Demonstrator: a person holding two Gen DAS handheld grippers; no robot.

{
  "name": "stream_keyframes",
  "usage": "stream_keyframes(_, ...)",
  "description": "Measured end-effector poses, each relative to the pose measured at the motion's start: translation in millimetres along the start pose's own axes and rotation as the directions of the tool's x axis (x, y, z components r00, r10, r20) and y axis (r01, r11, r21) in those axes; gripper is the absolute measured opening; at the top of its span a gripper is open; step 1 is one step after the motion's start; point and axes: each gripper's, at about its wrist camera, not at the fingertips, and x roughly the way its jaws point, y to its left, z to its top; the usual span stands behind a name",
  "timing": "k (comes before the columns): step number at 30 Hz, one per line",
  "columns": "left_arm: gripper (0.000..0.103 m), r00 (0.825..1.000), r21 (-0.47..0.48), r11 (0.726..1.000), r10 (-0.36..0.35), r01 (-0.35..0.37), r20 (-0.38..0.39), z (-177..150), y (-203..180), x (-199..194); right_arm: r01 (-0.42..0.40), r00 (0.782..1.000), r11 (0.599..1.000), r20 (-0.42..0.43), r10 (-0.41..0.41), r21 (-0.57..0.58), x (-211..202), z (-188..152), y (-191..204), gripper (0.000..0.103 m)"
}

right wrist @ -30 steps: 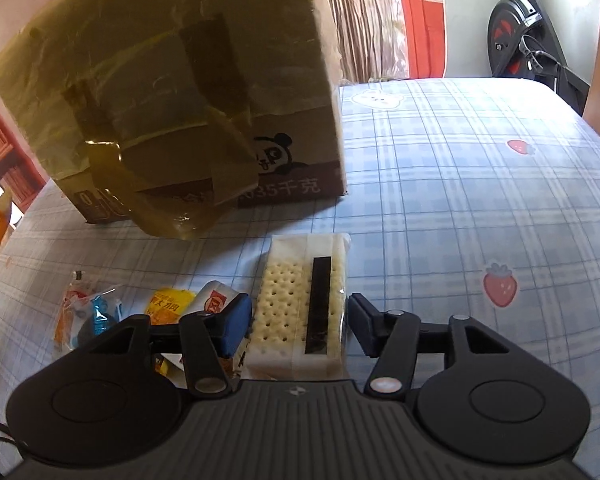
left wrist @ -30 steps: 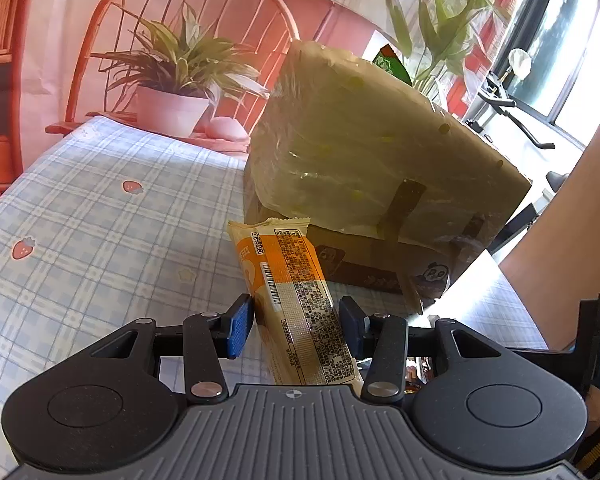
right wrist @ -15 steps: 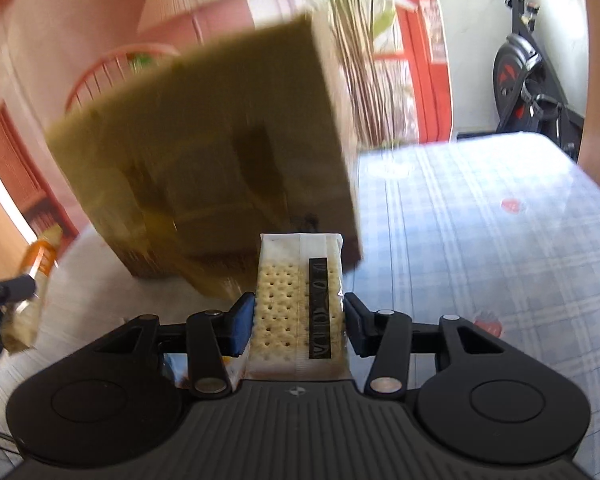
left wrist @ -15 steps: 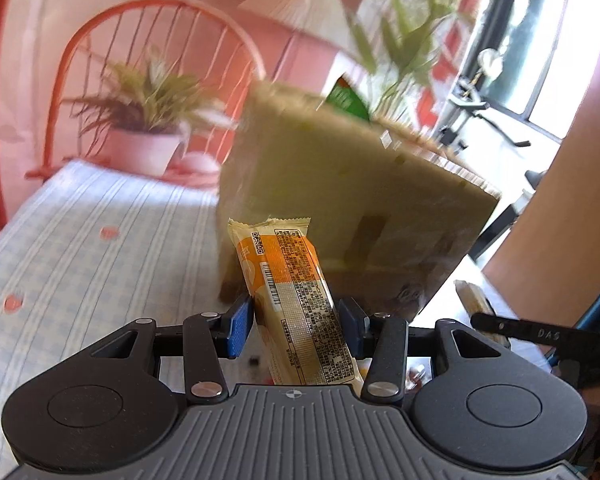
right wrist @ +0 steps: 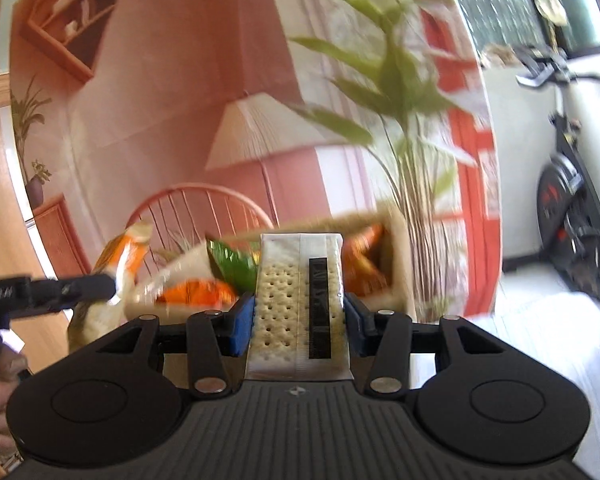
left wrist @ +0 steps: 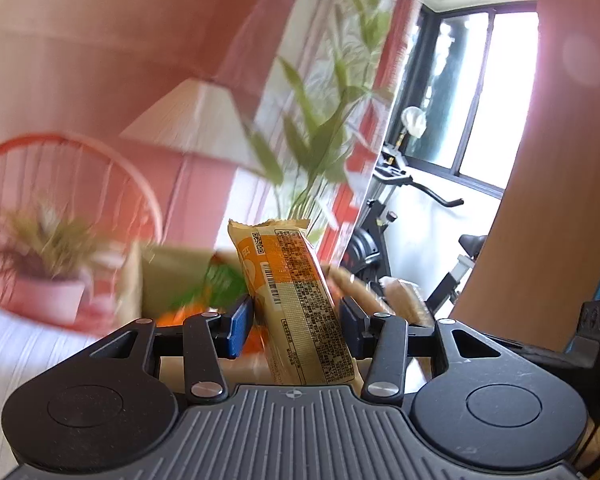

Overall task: Organize snacks
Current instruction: 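Lift the bread-stick bag and cracker pack with both tools and carry them over the box, then open both tools to drop the bread-stick bag and cracker pack into the box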

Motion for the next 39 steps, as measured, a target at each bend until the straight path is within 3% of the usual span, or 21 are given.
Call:
stream_keyframes(7, 0.049, 1.0, 0.04, 0.999, -0.002, 0.001, 0.027, 28, -7, 62, 0.088, 0.995, 0.994, 0.048, -0.086, -0.058, 48, 20, -7, 0.049)
stream_keyframes(10, 0.049, 1.0, 0.089, 0.996, 0.001, 0.001, -0.024, 24, -10, 84, 0.103, 0.994, 0.992, 0.046, -0.099, -0.076, 64, 19, -11, 0.049)
stream_keyframes(16, 0.05, 0.992, 0.086, 0.996, 0.008, 0.003, -0.123, 8, -3, 106, 0.101, 0.995, 0.989, 0.007, -0.101, -0.105, 84, 9, -11, 0.049)
stream_keyframes(18, 0.057, 0.991, 0.083, 0.997, 0.009, 0.002, -0.133, 7, 0, 110, 0.114, 0.993, 0.987, -0.005, -0.115, -0.112, 87, 5, -11, 0.051)
stream_keyframes(20, 0.068, 0.991, 0.081, 0.997, 0.012, -0.001, -0.136, 9, 3, 109, 0.13, 0.991, 0.985, -0.016, -0.133, -0.11, 90, 2, -13, 0.055)
stream_keyframes(22, 0.068, 0.991, 0.091, 0.996, 0.007, 0.005, -0.135, 11, 3, 106, 0.144, 0.989, 0.984, -0.016, -0.146, -0.108, 88, 1, -15, 0.059)
stream_keyframes(31, 0.068, 0.984, 0.098, 0.995, 0.012, 0.006, -0.18, 13, 7, 68, 0.136, 0.991, 0.99, -0.011, -0.136, -0.046, 54, -2, -11, 0.059)
stream_keyframes(39, 0.068, 0.982, 0.072, 0.997, 0.008, 0.006, -0.191, 8, 19, 6, 0.12, 0.992, 0.993, -0.034, -0.121, -0.023, 12, -21, 4, 0.059)
